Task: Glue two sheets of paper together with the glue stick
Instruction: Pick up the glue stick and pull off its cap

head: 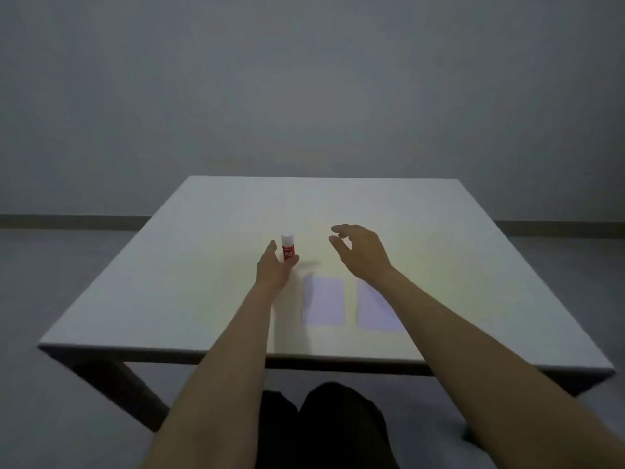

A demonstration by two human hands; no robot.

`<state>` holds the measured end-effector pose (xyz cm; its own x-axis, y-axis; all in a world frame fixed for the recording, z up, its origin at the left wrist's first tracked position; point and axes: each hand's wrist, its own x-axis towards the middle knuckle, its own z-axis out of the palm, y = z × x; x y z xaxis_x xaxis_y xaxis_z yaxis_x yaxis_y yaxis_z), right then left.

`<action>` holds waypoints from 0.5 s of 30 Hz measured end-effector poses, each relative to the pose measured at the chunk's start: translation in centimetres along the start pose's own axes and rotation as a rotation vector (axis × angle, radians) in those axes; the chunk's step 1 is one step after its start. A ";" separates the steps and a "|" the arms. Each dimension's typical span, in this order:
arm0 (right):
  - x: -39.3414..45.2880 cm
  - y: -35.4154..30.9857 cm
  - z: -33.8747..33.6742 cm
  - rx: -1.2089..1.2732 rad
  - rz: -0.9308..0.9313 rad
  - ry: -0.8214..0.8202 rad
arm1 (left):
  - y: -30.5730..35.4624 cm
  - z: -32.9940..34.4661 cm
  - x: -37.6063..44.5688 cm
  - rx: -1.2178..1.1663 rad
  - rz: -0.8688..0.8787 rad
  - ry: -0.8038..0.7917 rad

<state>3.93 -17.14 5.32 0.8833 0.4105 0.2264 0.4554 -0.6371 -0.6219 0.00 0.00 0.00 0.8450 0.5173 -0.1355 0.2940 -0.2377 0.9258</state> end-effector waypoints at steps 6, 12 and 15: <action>2.0 -0.3 0.7 0.111 0.089 -0.028 | 0.6 0.7 0.3 0.173 0.246 0.065; 3.1 -0.8 0.5 0.169 0.267 -0.139 | 1.9 0.4 0.0 0.514 0.471 0.071; 2.9 -0.5 0.7 0.155 0.243 -0.192 | 2.2 0.3 -0.4 0.569 0.576 0.094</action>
<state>6.15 -15.17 5.78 0.9200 0.3840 -0.0784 0.1991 -0.6303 -0.7503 0.46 -1.02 1.99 0.8991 0.2472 0.3613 0.0275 -0.8556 0.5169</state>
